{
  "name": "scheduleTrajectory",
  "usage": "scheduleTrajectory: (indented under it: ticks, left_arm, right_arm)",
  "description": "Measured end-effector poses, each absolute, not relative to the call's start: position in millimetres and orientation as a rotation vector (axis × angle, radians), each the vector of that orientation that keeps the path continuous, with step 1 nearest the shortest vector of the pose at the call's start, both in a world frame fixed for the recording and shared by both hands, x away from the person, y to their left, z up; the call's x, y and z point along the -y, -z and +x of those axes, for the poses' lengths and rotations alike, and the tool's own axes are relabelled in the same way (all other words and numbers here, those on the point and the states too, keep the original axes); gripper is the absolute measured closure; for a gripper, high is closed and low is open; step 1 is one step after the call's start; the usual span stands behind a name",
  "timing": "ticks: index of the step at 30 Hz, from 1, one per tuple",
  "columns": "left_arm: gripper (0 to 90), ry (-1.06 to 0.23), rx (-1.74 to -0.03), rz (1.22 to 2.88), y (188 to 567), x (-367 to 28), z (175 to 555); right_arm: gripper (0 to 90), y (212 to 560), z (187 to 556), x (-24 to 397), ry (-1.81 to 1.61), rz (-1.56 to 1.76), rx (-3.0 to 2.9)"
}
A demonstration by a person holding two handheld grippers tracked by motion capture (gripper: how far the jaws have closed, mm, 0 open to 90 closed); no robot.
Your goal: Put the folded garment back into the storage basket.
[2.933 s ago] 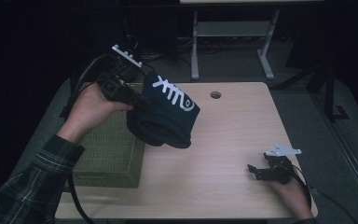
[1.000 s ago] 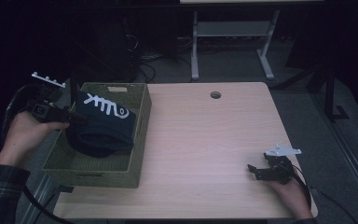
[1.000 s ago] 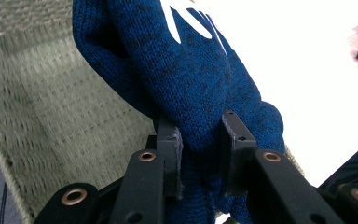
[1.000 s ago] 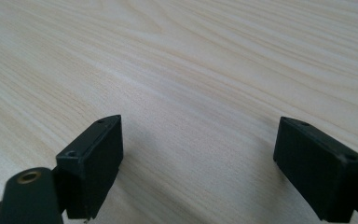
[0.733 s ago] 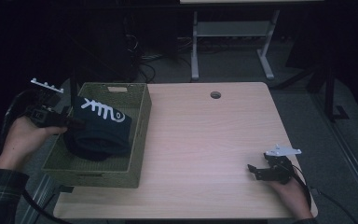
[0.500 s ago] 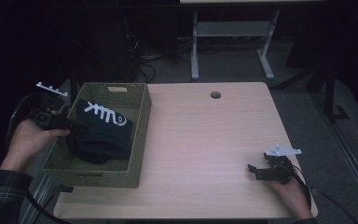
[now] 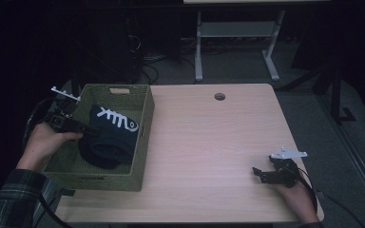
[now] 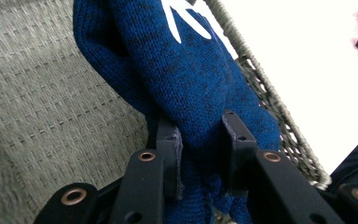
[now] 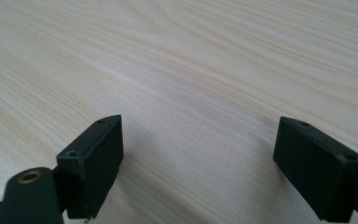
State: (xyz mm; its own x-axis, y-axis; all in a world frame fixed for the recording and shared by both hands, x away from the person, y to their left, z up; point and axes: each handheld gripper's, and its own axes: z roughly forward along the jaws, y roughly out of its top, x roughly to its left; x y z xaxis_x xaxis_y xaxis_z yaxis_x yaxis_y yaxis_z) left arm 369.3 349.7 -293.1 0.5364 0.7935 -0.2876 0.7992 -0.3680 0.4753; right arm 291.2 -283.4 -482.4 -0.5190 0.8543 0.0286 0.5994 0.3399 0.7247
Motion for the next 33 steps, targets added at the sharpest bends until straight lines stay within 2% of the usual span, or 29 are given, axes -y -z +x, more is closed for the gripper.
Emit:
scheduleTrajectory:
  ticks: [17, 29, 33]
  left_arm:
    - [67.8, -0.03, -1.368, 2.218, 323.6, -373.5, 387.2]
    - [55.4, -0.165, -1.473, 2.24, 331.0, -385.3, 388.7]
    - [51.1, -0.194, -1.503, 2.204, 329.9, -392.0, 387.5]
  right_arm:
    - [16.7, 482.4, 291.3, 283.8, -0.989, 1.285, -2.246]
    - [16.7, 482.4, 291.3, 283.8, -0.99, 1.284, -2.246]
    - [16.7, 482.4, 291.3, 283.8, -0.99, 1.284, -2.246]
